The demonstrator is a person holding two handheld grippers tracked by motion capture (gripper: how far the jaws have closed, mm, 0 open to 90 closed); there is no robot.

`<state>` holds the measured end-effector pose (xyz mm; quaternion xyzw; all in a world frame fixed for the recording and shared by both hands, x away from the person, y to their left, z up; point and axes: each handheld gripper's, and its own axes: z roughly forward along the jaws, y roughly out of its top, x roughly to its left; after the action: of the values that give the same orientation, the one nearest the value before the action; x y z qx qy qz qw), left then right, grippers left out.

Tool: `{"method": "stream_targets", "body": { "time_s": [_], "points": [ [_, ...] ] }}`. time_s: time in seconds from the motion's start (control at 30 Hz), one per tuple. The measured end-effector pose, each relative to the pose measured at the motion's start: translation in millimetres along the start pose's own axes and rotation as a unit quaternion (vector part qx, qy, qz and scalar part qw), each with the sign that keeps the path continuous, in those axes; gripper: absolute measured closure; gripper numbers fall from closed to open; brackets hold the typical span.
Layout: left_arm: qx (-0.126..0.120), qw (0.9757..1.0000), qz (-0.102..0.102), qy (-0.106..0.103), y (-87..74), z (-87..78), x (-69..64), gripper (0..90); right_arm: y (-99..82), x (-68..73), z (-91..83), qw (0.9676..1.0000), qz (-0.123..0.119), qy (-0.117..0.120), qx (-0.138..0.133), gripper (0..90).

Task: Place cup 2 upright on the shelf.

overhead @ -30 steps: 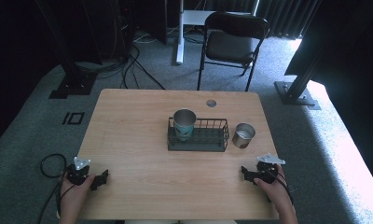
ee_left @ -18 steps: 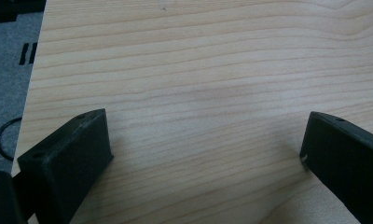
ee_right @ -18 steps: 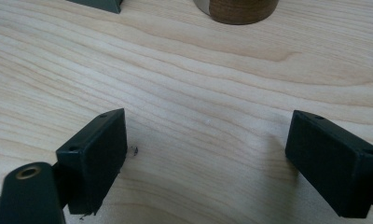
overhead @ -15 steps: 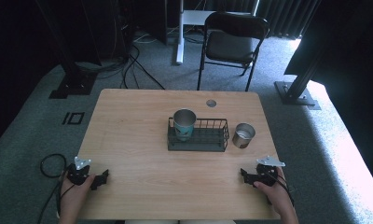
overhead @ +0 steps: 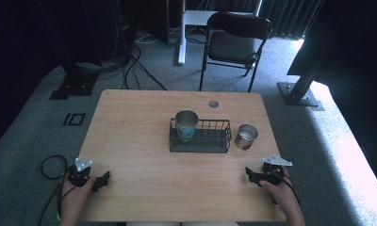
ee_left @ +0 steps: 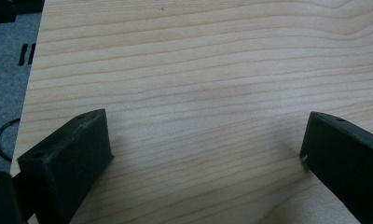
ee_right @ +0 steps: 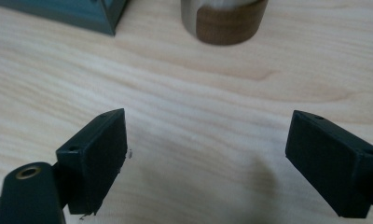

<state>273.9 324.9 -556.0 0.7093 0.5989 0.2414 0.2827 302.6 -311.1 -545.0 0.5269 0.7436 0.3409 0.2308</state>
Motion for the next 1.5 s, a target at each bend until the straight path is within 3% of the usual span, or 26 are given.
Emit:
{"method": "stream_targets", "body": {
  "time_s": [1.07,1.5],
  "points": [
    [0.0,1.0,0.0,0.0,-0.1,0.1,0.1,2.3,44.0,-9.3,16.1,0.9985,-0.006,-0.006,-0.054,12.4],
    [0.0,1.0,0.001,0.0,-0.1,0.1,0.1,2.3,58.4,-16.6,28.9,0.997,0.008,-0.007,-0.077,12.4]
  ]
}}
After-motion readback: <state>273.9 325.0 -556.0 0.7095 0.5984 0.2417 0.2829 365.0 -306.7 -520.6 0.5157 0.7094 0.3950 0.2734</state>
